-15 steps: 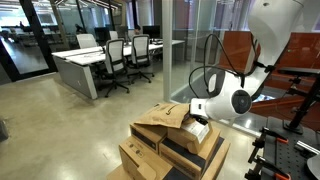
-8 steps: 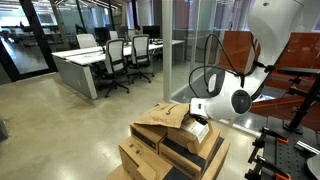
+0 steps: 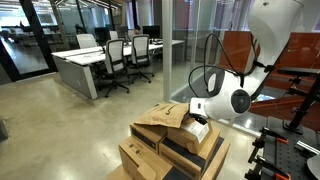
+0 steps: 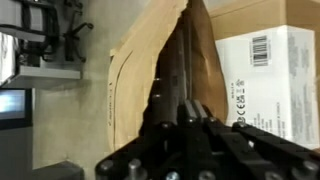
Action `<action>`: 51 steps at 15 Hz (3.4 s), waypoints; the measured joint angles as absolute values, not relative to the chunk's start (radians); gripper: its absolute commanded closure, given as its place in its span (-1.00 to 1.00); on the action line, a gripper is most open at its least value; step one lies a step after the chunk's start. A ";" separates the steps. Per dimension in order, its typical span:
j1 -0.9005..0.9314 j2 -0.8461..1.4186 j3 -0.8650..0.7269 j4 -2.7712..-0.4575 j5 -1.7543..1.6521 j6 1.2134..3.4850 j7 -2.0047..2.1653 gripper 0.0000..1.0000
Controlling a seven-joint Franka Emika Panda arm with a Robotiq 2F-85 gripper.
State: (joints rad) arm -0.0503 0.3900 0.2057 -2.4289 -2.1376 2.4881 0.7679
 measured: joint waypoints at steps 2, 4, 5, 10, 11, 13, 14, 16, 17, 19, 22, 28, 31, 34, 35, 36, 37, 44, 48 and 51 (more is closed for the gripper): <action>-0.050 0.390 0.206 -2.428 -2.137 2.488 0.769 0.99; -0.050 0.390 0.206 -2.428 -2.135 2.488 0.769 0.99; -0.050 0.390 0.206 -2.428 -2.135 2.488 0.769 0.99; -0.050 0.390 0.206 -2.426 -2.135 2.488 0.771 0.99; -0.050 0.390 0.206 -2.426 -2.135 2.488 0.771 0.99; -0.050 0.390 0.206 -2.426 -2.135 2.489 0.777 0.99; -0.050 0.390 0.206 -2.426 -2.135 2.490 0.782 0.99; -0.050 0.390 0.206 -2.426 -2.135 2.490 0.787 0.99; -0.050 0.390 0.206 -2.426 -2.135 2.490 0.790 0.99; -0.050 0.390 0.207 -2.426 -2.136 2.490 0.796 0.99; -0.050 0.389 0.208 -2.427 -2.137 2.490 0.806 0.99; -0.050 0.384 0.214 -2.432 -2.143 2.490 0.816 0.99; -0.050 0.380 0.217 -2.436 -2.147 2.490 0.825 0.99; -0.050 0.372 0.219 -2.444 -2.151 2.490 0.830 0.99; -0.050 0.369 0.220 -2.448 -2.153 2.490 0.834 0.99; -0.050 0.366 0.220 -2.451 -2.156 2.490 0.839 0.99; -0.050 0.363 0.220 -2.454 -2.159 2.490 0.843 0.99; -0.050 0.346 0.221 -2.474 -2.185 2.490 0.868 0.99; -0.050 0.318 0.221 -2.506 -2.207 2.491 0.892 0.99; -0.050 0.296 0.221 -2.529 -2.220 2.491 0.909 0.99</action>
